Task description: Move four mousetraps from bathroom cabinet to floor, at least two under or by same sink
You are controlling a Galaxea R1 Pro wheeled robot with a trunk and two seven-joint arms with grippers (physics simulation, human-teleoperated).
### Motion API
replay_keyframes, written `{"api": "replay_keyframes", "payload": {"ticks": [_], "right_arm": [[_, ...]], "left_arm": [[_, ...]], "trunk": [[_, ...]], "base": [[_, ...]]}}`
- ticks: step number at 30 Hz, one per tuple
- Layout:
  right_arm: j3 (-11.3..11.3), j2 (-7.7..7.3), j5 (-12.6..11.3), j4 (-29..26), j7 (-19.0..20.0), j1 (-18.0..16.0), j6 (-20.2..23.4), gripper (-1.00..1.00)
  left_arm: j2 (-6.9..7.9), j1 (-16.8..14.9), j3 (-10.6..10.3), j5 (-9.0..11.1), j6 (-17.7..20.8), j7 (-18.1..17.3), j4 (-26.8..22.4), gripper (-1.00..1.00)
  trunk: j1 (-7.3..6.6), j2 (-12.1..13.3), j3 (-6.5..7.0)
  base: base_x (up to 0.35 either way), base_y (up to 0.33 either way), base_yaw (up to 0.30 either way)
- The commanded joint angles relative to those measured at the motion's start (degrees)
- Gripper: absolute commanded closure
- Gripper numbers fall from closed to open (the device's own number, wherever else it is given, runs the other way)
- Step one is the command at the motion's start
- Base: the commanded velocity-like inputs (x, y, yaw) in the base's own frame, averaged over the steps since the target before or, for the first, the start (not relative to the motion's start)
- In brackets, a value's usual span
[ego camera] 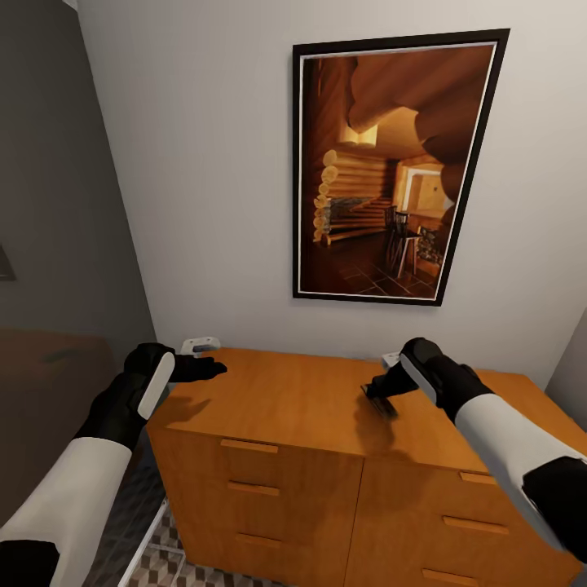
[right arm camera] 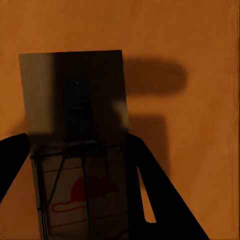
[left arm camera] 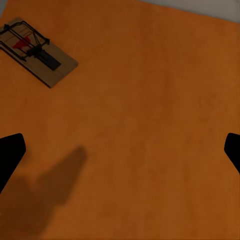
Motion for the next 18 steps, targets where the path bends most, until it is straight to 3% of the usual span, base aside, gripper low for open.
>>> {"api": "replay_keyframes", "payload": {"ticks": [1,18], "right_arm": [[0.2,-0.08,-0.1,-0.1,0.0,-0.2,0.1,1.0],[-0.8,-0.06,-0.1,-0.2,-2.0,-1.0,0.1,1.0]], "left_arm": [[0.05,-0.1,-0.1,0.0,0.2,0.0,0.0,-1.0],[0.01,0.0,-0.1,0.1,0.2,0.0,-0.1,-1.0]], "trunk": [[0.01,-0.1,-0.08],[0.01,-0.1,-0.08]], "base": [[0.0,0.0,0.0],[0.0,0.0,0.0]]}}
